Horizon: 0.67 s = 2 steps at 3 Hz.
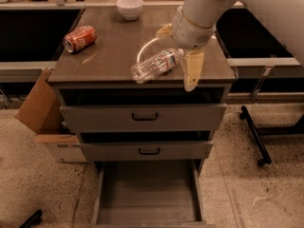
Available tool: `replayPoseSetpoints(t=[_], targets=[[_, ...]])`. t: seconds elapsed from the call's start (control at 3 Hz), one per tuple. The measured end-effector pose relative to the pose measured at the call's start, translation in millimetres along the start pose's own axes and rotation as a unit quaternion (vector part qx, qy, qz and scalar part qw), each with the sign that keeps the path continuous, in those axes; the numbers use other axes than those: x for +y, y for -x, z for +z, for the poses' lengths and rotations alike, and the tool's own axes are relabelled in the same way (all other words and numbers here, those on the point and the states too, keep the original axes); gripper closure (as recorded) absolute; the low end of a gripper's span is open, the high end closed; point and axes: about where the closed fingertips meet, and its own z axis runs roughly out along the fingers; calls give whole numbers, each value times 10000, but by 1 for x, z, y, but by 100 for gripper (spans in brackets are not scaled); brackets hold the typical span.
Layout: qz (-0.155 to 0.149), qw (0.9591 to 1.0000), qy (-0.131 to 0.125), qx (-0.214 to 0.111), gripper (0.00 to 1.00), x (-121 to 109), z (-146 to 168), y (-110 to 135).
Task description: Place water bottle into bottom drawer
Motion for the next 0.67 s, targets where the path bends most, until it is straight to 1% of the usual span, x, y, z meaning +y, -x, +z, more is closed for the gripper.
replayPoseSetpoints(t=[0.33,0.67], targets=[[-210,9991,74,365,0,-23,33,-20],[-323,9980,130,523,0,-34,48,-26]])
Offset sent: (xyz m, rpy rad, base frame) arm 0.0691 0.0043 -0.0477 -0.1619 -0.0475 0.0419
